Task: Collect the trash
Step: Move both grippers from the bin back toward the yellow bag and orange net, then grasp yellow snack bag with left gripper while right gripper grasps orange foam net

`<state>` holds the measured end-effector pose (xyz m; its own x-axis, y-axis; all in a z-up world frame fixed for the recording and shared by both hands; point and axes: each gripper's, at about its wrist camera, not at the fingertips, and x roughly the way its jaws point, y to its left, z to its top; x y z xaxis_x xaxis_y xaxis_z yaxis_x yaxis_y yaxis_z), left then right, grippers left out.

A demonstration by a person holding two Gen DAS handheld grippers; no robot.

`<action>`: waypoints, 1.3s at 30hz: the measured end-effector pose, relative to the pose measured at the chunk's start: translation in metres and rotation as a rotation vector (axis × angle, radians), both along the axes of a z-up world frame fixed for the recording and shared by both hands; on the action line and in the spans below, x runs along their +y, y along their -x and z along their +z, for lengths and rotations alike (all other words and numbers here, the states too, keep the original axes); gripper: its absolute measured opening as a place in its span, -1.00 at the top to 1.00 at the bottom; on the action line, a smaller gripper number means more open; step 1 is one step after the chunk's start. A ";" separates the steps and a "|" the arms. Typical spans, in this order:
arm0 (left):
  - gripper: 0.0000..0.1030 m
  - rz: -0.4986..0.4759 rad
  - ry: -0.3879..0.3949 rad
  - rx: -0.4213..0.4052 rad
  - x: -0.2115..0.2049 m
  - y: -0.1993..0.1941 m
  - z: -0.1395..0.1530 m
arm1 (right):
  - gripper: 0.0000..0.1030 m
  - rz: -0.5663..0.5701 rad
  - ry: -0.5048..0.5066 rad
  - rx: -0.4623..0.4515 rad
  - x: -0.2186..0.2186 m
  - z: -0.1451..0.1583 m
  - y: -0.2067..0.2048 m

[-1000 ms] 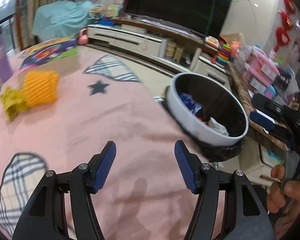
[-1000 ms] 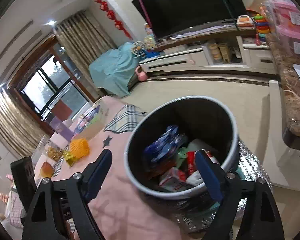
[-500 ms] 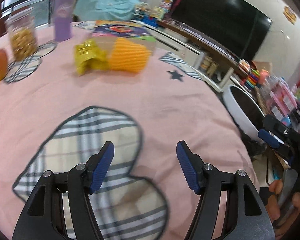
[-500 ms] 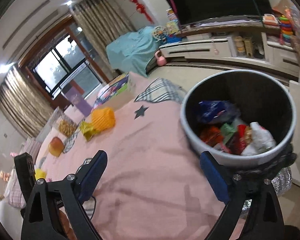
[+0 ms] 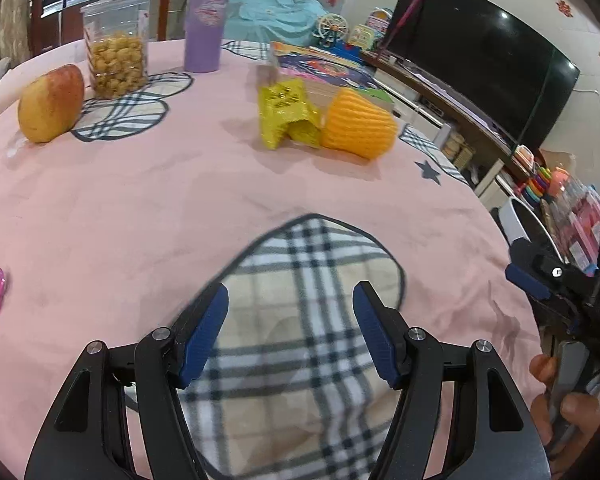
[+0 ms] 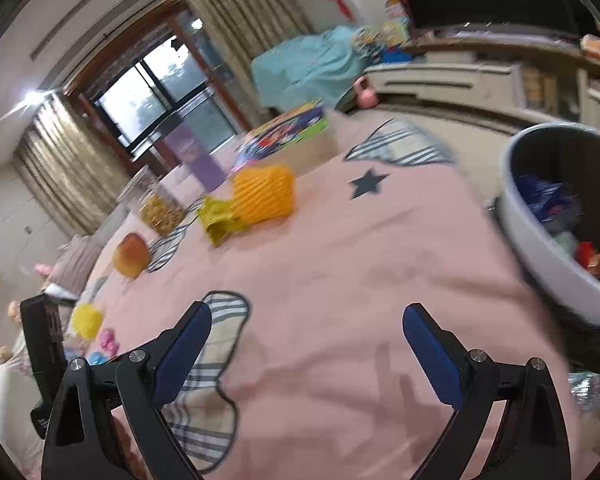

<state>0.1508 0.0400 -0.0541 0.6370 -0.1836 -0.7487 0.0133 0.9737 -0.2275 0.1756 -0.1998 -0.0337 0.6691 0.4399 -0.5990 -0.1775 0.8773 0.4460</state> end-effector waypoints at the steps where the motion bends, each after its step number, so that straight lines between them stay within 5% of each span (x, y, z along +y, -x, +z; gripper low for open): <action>1: -0.28 0.003 0.001 -0.001 0.002 -0.002 0.000 | -0.89 0.003 0.013 0.018 0.005 -0.002 -0.005; 15: -0.28 0.020 -0.037 -0.009 0.021 -0.061 0.004 | -0.87 -0.030 0.040 0.053 0.027 -0.007 -0.060; 25: -0.28 -0.005 -0.065 -0.016 0.018 -0.113 0.001 | -0.41 0.040 -0.063 0.083 0.039 -0.015 -0.111; 32: -0.25 -0.031 -0.054 -0.035 0.017 -0.145 -0.001 | -0.31 0.072 -0.118 0.106 0.048 -0.022 -0.142; 36: 0.53 -0.061 -0.045 -0.020 0.013 -0.158 -0.007 | -0.20 0.078 -0.117 0.111 0.053 -0.026 -0.156; 38: 0.66 -0.073 -0.039 -0.007 0.012 -0.161 -0.010 | 0.13 0.084 -0.104 0.118 0.056 -0.028 -0.161; 39: 0.68 -0.074 -0.044 -0.011 0.011 -0.160 -0.010 | 0.14 0.092 -0.108 0.118 0.057 -0.029 -0.164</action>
<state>0.3111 0.0511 -0.0645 0.6314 -0.1977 -0.7498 0.0882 0.9790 -0.1838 0.3391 -0.1424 -0.0630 0.5511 0.5618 -0.6170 -0.1951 0.8057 0.5593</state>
